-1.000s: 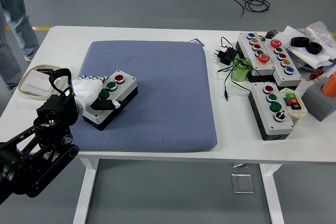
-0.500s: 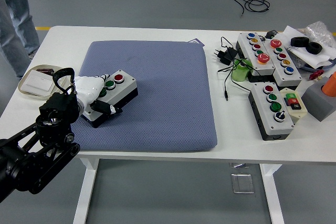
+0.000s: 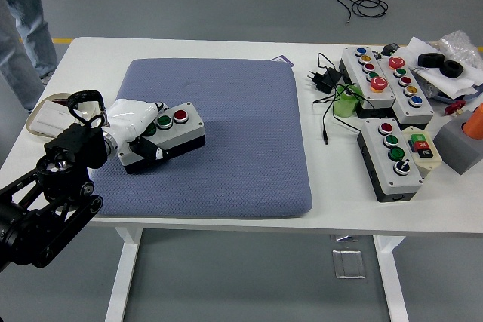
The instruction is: Pick up the button,place it on the desk,press the button,press the button
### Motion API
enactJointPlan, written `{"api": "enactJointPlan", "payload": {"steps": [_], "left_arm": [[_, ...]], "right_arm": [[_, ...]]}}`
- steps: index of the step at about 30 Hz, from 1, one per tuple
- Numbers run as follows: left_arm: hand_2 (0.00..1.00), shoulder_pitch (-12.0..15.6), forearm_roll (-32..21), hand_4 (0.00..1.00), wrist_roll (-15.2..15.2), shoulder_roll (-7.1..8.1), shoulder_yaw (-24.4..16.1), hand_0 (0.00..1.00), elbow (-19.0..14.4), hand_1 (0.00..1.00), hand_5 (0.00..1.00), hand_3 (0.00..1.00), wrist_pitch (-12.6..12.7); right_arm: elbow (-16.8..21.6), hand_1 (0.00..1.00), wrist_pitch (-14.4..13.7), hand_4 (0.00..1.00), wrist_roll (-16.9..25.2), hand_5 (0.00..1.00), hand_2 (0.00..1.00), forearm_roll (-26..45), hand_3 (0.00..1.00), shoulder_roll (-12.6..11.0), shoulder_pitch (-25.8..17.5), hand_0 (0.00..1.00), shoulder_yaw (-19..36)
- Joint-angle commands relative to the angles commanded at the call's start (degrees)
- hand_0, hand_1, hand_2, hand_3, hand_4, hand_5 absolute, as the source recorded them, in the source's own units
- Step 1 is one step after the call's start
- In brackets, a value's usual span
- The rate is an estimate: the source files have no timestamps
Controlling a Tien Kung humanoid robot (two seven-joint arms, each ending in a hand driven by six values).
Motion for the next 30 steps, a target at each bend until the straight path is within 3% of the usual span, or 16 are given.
{"api": "enactJointPlan", "payload": {"steps": [5,12,18,23,30], "left_arm": [[0.225,-1.0,0.0,0.474,-7.6,0.56,0.9,0.455,-0.4,0.269,0.002,0.267,2.5],[0.22,-4.0,0.0,0.455,-19.0,1.88,5.2,0.459,0.5,0.274,0.002,0.257,1.2],[0.218,-5.5,0.0,0.451,-21.5,1.64,6.5,0.461,2.9,0.277,0.002,0.258,1.2],[0.221,-5.9,0.0,0.446,-21.4,0.69,6.1,0.467,5.3,0.283,0.002,0.256,1.2],[0.23,-5.9,0.0,0.446,-21.8,0.28,6.3,0.472,6.1,0.29,0.002,0.263,0.2]], "right_arm": [[0.0,0.547,0.0,0.306,-0.1,0.245,0.622,-0.2,0.568,0.0,0.0,0.63,0.2],[0.0,0.548,0.0,0.306,-0.1,0.245,0.622,-0.4,0.568,0.1,0.1,0.63,0.2],[0.0,0.548,0.0,0.305,-0.1,0.245,0.622,-0.5,0.568,0.1,0.1,0.63,0.2],[0.0,0.547,0.1,0.305,-0.2,0.244,0.622,-0.7,0.567,0.1,0.2,0.63,0.2],[0.0,0.547,0.2,0.305,-0.2,0.244,0.621,-0.7,0.568,0.2,0.2,0.63,0.2]]}}
